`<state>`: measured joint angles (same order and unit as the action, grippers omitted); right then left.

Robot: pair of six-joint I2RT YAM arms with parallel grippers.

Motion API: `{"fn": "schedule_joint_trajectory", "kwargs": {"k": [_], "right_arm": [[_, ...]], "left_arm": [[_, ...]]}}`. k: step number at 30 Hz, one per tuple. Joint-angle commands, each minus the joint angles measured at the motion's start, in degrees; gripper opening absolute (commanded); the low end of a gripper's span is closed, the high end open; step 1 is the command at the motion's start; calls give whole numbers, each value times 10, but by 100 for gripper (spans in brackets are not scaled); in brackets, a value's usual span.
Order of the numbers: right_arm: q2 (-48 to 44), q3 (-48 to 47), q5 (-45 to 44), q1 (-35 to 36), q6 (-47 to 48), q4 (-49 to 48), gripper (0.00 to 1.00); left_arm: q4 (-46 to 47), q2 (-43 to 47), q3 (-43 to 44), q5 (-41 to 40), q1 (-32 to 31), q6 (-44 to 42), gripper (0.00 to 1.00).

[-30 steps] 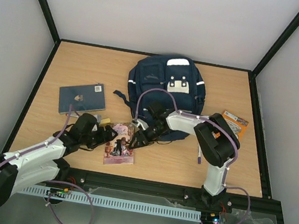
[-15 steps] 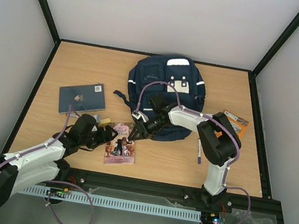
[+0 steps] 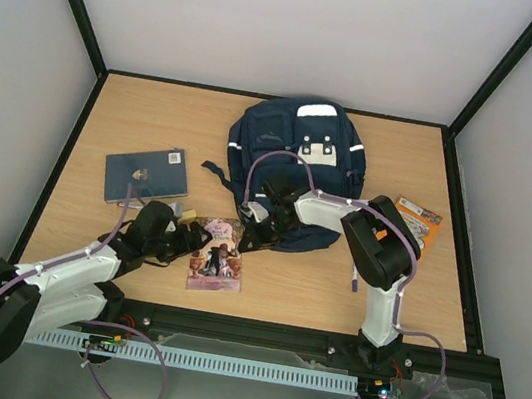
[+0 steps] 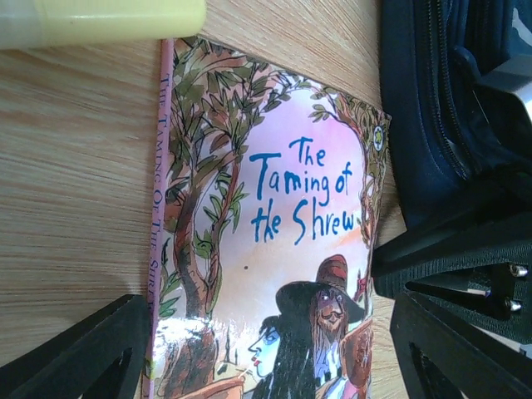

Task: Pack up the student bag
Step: Pick up the book from the center of the board.

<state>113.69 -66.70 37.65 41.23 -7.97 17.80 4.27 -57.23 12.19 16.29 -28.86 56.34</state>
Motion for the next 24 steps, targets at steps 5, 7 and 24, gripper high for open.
{"fn": "schedule_joint_trajectory", "kwargs": {"k": [5,7,24], "right_arm": [[98,-10,-200,17,16,61,6],[115,-14,-201,21,23,65,6],[164,-31,-210,53,42,71,5]], "left_arm": [[-127,-7,-23,-16,-2,3,87],[-151,11,-20,-28,-2,10,91],[-19,57,-44,124,21,4,82]]}}
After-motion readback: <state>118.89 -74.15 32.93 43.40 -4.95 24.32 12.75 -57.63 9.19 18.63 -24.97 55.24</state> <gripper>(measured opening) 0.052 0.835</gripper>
